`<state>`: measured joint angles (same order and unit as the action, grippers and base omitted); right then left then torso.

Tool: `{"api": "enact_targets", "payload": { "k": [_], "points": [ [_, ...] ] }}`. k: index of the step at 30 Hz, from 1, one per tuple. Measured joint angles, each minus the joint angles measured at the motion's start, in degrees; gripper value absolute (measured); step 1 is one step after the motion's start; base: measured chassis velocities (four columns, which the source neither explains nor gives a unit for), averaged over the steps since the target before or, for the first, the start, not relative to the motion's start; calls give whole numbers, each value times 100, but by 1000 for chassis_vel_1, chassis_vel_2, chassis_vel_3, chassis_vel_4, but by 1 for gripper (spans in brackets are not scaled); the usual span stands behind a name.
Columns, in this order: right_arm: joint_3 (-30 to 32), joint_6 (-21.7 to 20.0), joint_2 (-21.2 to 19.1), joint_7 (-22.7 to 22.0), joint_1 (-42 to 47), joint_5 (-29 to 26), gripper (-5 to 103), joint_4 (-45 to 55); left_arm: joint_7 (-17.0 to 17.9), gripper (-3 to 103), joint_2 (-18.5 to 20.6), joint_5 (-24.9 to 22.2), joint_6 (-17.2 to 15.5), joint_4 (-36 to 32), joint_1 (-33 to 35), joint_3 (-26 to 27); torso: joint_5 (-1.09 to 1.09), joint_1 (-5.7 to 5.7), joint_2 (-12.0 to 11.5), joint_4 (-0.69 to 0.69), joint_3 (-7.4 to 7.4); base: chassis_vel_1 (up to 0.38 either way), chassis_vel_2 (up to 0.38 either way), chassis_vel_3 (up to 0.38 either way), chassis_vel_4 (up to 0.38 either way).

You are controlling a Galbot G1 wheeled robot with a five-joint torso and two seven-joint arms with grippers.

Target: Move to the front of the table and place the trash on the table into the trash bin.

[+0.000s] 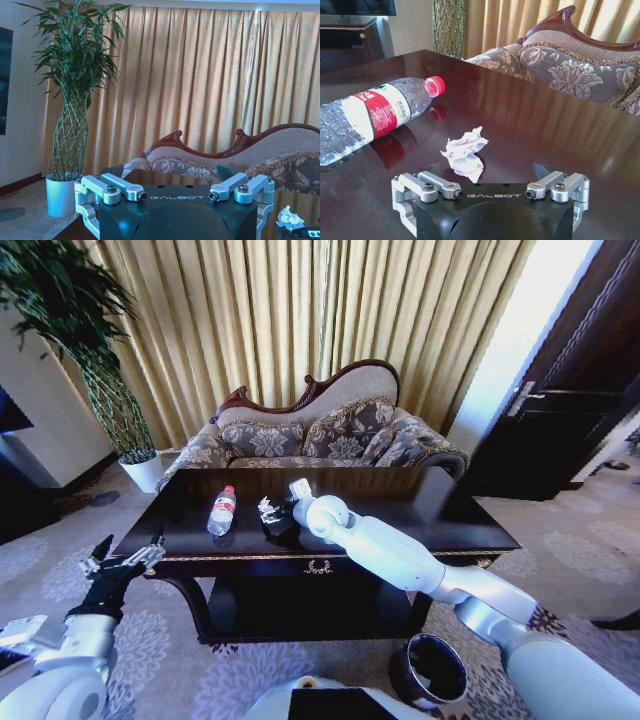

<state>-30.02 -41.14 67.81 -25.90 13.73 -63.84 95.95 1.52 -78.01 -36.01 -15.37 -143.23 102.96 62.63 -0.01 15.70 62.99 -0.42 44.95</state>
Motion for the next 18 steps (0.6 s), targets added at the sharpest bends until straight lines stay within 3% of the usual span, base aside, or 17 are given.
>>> {"api": "enact_targets", "payload": {
  "k": [4,6,8,14,18],
  "points": [
    [2,4,8,4,0,9,98,0,-1,100,0,0,1,0,-2,-4,0,0,0,0,0,0,0,0,0],
    [1,6,12,6,5,16,84,3,-2,100,2,0,5,0,0,10,0,0,0,0,0,0,0,0,0],
    [-1,7,11,6,8,18,84,4,-2,100,2,0,6,0,1,15,0,0,0,0,0,0,0,0,0],
    [-20,10,-8,9,6,29,56,10,-13,100,-7,-12,17,0,6,37,0,0,0,0,0,0,0,0,0],
    [-23,11,-22,11,-10,30,45,17,-14,100,-7,-16,19,0,5,41,0,0,0,0,0,0,0,0,0]
  ]
}}
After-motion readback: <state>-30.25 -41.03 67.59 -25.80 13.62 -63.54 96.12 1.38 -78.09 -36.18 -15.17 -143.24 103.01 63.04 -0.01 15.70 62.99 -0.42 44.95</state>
